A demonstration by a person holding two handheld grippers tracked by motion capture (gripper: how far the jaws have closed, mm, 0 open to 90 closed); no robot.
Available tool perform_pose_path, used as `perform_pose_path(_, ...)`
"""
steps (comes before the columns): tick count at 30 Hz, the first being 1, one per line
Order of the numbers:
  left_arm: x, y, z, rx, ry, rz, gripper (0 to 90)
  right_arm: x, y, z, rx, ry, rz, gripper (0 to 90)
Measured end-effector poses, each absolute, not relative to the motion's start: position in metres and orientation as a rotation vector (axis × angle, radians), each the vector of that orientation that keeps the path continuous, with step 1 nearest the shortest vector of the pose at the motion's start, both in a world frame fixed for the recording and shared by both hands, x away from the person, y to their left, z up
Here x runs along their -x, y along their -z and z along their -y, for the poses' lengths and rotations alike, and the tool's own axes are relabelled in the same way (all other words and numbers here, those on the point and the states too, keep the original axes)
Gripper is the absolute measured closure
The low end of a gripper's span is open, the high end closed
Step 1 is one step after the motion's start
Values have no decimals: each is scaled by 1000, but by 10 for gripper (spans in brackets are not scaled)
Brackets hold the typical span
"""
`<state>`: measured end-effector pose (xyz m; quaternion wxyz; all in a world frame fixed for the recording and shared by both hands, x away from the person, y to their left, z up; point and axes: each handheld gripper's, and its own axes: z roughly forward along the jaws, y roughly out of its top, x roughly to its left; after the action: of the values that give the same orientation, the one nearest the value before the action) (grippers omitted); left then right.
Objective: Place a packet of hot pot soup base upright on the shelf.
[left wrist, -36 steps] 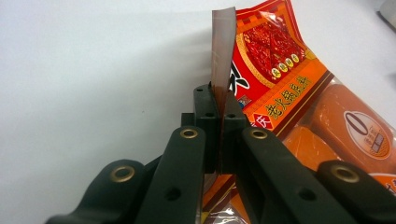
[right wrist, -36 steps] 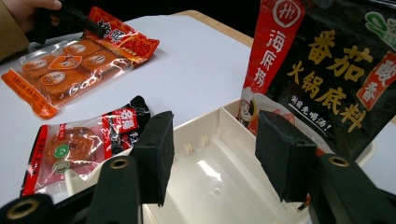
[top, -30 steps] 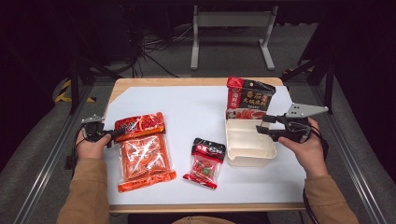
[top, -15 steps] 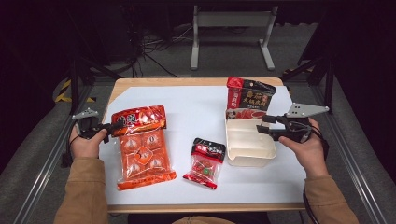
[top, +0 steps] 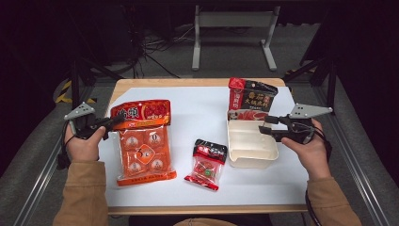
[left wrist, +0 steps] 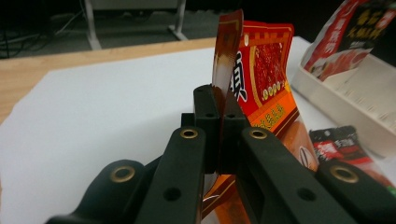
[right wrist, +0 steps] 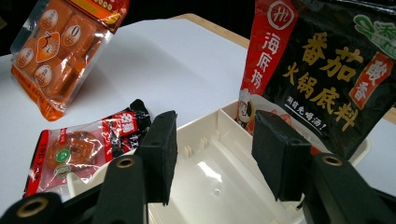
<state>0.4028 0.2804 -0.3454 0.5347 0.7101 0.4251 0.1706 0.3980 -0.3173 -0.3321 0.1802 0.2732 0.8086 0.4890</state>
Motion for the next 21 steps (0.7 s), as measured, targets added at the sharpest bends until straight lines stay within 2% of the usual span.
perform_pose_path(21,-352,279,-240,-1684,-487,-678,900,-393,322,306,-727,-1417,-2279,503)
